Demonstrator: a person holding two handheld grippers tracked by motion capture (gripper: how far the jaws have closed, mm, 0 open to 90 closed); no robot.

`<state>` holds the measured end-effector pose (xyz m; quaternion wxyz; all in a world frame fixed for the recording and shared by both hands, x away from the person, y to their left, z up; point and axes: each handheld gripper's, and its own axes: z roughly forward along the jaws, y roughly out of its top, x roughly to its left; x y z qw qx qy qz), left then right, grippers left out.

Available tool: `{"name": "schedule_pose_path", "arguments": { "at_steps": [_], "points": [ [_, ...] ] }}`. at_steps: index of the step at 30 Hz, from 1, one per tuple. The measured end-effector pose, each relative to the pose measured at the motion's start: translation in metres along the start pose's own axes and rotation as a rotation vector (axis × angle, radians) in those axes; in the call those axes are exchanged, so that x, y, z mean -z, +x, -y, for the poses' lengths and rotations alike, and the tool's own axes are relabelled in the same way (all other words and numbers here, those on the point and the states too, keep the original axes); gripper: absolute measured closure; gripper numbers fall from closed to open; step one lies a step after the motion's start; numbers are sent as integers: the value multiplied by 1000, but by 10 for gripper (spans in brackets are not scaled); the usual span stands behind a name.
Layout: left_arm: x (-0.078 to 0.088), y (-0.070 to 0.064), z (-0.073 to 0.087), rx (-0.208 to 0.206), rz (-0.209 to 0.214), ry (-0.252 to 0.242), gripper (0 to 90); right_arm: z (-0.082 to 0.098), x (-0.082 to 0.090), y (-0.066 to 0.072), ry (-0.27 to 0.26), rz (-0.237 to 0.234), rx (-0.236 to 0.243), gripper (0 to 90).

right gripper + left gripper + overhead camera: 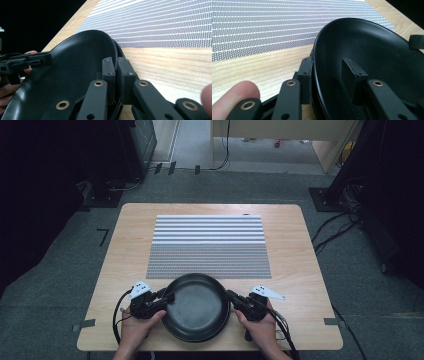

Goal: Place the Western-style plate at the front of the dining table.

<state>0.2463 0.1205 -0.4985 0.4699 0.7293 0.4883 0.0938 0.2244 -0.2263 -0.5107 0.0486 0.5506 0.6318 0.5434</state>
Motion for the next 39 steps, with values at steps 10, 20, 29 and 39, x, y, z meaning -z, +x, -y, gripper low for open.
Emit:
{"name": "schedule_pose_path", "arguments": {
  "at_steps": [10, 20, 29, 39],
  "points": [
    [2, 4, 0, 27, 10, 8, 713, -13, -12, -1, 17, 6, 28, 870],
    [5, 5, 0, -2, 41, 30, 649, -19, -13, -2, 65, 2, -17, 859],
    [19, 5, 9, 27, 42, 75, 600, -8, 5, -1, 88, -15, -30, 802],
    [25, 1, 17, 60, 44, 84, 583, -1, 20, 11, 132, 37, -42, 813]
  ]
}}
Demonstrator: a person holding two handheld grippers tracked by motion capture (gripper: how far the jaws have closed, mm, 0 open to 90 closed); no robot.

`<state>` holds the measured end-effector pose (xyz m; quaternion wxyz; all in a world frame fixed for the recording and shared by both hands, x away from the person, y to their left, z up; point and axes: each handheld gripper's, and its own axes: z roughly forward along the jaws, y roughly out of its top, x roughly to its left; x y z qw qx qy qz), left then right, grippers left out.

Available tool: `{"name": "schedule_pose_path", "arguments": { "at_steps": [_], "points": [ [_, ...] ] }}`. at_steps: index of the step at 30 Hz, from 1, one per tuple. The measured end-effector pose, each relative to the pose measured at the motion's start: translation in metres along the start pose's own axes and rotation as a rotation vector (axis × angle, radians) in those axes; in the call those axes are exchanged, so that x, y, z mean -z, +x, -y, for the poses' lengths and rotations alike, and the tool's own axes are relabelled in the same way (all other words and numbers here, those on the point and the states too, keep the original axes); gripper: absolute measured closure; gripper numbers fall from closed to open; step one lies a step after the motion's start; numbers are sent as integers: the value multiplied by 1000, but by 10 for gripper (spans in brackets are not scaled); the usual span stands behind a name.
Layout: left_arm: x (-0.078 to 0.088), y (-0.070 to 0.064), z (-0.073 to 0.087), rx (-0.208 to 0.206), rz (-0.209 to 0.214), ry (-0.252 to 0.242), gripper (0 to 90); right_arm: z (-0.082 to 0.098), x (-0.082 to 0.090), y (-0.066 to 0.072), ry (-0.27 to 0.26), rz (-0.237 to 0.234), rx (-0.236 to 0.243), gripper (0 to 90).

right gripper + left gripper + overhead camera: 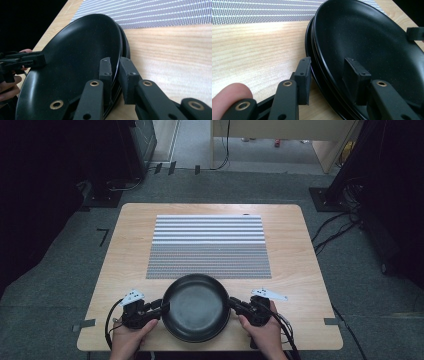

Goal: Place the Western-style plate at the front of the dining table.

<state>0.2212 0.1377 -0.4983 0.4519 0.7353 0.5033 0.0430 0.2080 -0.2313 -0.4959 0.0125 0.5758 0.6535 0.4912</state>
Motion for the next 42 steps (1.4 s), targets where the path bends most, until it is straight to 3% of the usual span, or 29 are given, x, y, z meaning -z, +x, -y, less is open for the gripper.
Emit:
{"name": "schedule_pose_path", "arguments": {
  "at_steps": [7, 11, 15, 18, 19, 21, 28, 36, 37, 39, 40, 42],
  "points": [
    [-1, -1, 1, 12, -7, -5, 577, 1, 1, 3, 6, 22, -54, 839],
    [-1, -3, 1, 17, -20, -8, 574, -1, -1, 4, 6, 37, -56, 842],
    [0, -1, 0, 42, -3, -15, 572, -2, -6, 8, -2, 49, -47, 847],
    [1, 0, -1, 51, 6, -28, 573, -2, -10, 9, 4, 40, -45, 837],
    [2, 0, -1, 50, 6, -34, 575, 0, -19, 10, 29, 13, -73, 816],
    [3, -1, -1, 36, 2, -40, 579, 1, -20, 11, 20, 20, -66, 814],
    [4, 2, 0, 58, 21, -48, 616, -4, -30, 8, 20, -2, -108, 819],
    [6, 3, 0, 97, 35, -36, 648, -5, -38, 1, 4, -43, -205, 840],
    [6, 4, 0, 102, 37, -36, 655, -5, -39, -2, -8, -64, -253, 850],
    [6, 4, 0, 103, 40, -34, 656, -5, -39, -3, -11, -71, -268, 853],
    [7, 4, -1, 103, 43, -30, 661, -5, -40, -5, -10, -86, -303, 857],
    [7, 4, -1, 100, 43, -28, 664, -5, -39, -5, -9, -87, -311, 858]
  ]
}}
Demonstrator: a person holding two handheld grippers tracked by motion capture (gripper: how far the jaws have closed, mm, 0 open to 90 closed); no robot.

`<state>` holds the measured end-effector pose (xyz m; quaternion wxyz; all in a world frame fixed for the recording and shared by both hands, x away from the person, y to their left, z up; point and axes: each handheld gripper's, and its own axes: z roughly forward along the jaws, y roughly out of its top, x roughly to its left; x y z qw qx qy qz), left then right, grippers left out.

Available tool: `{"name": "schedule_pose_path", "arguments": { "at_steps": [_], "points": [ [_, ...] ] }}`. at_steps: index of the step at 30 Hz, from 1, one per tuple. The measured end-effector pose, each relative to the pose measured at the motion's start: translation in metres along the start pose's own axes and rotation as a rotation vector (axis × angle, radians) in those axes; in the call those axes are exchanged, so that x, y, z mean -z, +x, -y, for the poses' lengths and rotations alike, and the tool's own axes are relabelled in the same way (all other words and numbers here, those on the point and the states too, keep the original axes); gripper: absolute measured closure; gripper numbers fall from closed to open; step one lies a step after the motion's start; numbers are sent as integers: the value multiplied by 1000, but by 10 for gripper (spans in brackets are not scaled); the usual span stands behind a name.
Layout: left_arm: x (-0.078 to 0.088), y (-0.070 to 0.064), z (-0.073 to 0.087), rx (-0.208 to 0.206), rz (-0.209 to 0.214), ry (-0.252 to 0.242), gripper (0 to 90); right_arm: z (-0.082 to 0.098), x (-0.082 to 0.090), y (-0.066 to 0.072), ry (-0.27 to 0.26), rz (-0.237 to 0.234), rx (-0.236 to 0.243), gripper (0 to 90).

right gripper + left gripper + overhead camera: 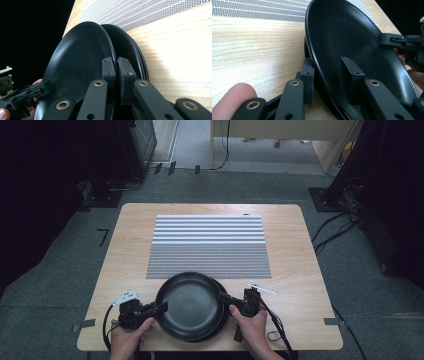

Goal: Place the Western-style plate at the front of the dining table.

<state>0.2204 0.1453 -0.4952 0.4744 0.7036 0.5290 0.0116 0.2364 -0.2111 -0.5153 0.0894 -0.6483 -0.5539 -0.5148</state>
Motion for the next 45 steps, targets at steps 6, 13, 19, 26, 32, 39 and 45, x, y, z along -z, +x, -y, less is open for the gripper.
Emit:
{"name": "schedule_pose_path", "arguments": {
  "at_steps": [6, 13, 19, 26, 32, 39, 45],
  "points": [
    [1, -1, -2, 1, -2, 3, 674, -1, 0, 0, 7, -8, 6, 858],
    [3, -3, -9, 11, 8, -9, 690, -5, 4, 2, 14, -19, 6, 858],
    [3, -3, -16, 17, 11, -16, 694, -11, 5, 5, 11, -27, 11, 859],
    [2, -6, -30, 9, 10, -20, 695, -23, 6, 9, 7, -29, 9, 859],
    [-2, -9, -47, -8, 13, -20, 695, -38, 7, 13, -5, -32, 19, 859],
    [-12, -15, -71, -29, 22, -28, 695, -60, 10, 14, -25, -34, 19, 858],
    [-23, -18, -93, -39, 31, -30, 696, -82, 12, 14, -49, -31, 22, 857]
  ]
}}
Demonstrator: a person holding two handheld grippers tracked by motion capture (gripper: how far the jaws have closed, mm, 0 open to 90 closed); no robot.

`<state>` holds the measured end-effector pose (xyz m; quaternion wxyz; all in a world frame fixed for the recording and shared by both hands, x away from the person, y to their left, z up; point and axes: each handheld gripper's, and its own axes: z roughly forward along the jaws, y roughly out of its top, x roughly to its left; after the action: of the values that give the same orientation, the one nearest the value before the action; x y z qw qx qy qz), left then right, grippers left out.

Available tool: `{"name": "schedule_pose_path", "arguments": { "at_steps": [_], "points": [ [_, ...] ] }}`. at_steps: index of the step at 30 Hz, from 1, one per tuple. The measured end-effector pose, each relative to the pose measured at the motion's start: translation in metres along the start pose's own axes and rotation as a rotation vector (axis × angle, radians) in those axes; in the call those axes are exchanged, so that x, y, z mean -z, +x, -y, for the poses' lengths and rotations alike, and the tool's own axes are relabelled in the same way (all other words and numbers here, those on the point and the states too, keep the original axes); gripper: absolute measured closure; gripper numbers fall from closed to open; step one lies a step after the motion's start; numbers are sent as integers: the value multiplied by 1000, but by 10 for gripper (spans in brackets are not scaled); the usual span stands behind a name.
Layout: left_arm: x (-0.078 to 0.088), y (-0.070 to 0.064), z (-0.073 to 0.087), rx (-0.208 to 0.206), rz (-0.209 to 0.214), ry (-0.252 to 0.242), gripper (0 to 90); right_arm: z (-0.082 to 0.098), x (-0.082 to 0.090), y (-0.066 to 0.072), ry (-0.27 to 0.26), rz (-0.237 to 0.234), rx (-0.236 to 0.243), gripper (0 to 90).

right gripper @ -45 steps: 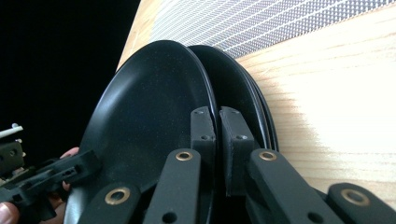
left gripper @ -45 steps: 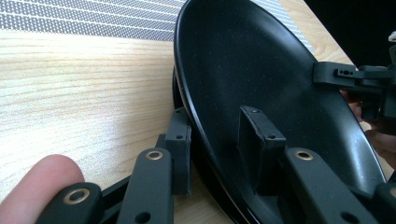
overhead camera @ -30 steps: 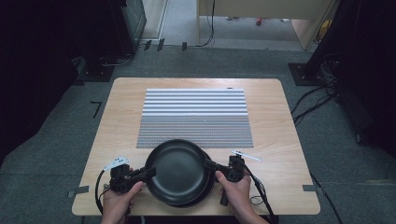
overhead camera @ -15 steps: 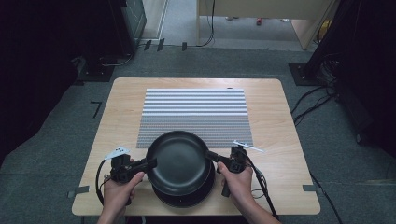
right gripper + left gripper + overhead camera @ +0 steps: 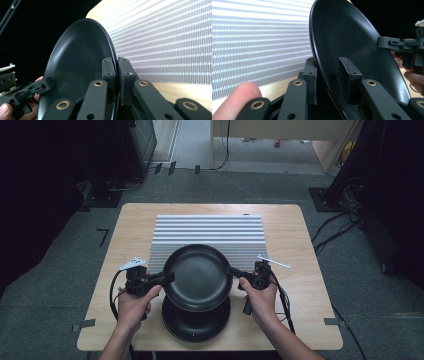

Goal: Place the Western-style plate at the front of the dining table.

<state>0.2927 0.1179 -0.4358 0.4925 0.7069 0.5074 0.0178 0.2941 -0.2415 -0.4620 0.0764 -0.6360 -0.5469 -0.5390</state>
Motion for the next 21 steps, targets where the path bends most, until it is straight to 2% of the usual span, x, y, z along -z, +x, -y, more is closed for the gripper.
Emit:
{"name": "schedule_pose_path", "arguments": {
  "at_steps": [7, 21],
  "points": [
    [-12, 5, -19, 12, 19, 1, 700, -20, -2, 1, -12, 8, 15, 858],
    [-34, 8, -54, -2, 17, -7, 702, -58, -12, -2, -47, 17, 27, 855]
  ]
}}
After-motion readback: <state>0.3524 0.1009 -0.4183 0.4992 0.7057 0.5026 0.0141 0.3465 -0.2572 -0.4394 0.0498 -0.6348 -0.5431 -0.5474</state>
